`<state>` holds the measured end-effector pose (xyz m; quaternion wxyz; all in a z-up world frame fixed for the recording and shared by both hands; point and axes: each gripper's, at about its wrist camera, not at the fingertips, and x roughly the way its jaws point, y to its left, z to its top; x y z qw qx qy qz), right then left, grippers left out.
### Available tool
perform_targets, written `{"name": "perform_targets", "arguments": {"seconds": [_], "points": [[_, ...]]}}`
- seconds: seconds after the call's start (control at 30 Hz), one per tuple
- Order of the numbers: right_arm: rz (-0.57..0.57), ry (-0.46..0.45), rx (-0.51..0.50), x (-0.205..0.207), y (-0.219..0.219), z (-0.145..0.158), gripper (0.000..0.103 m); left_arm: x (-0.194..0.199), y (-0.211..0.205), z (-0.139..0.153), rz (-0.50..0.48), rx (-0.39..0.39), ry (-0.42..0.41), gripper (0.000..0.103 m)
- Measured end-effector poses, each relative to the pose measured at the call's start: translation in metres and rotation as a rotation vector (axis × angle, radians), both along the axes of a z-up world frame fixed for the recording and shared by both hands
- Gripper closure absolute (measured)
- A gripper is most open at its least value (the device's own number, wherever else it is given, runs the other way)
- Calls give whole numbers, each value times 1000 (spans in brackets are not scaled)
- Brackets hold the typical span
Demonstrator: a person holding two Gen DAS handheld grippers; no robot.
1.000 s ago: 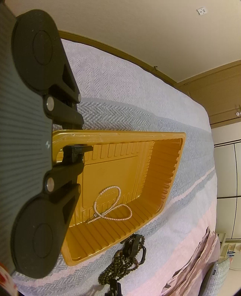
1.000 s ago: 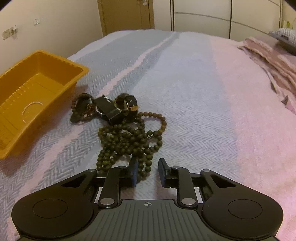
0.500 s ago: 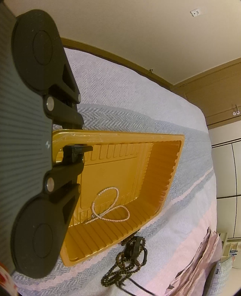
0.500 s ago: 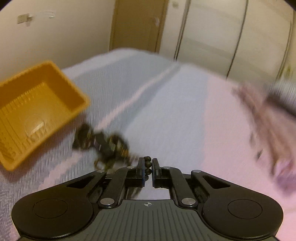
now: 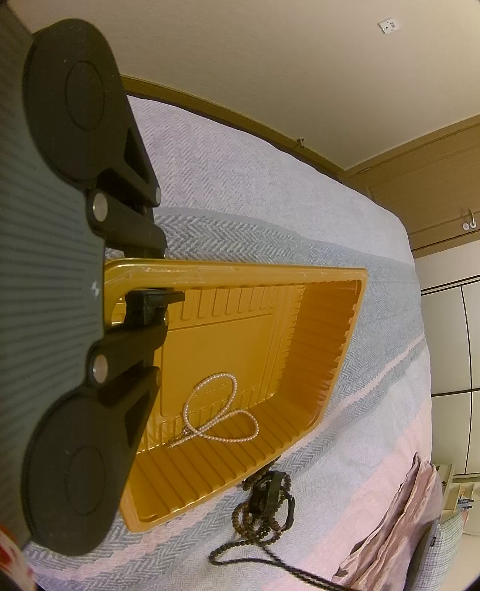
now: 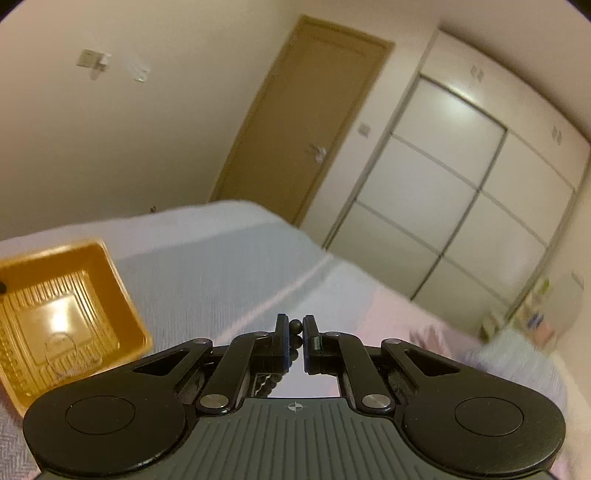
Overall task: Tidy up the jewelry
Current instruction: 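Grasp the long dark wooden bead strand with the right tool and lift, then lower the bead strand into the tray and open the right tool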
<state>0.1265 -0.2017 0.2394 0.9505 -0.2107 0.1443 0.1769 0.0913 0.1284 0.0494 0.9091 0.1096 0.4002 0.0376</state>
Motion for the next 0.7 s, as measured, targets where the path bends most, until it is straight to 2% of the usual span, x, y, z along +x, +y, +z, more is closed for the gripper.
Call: {"name": "perform_targets", "arguments": {"seconds": [0.43,0.57,0.7], "points": [[174,-158,-38,-5,50,103,96,0,1,-1,1,-7,-3,101],[209,-207,-16,0,64,131,96,-1,2,-2,2,-12,-3,100],[261,-217,21,9,83,156,96,-2,3,-2,2,-15,-3,101]]}}
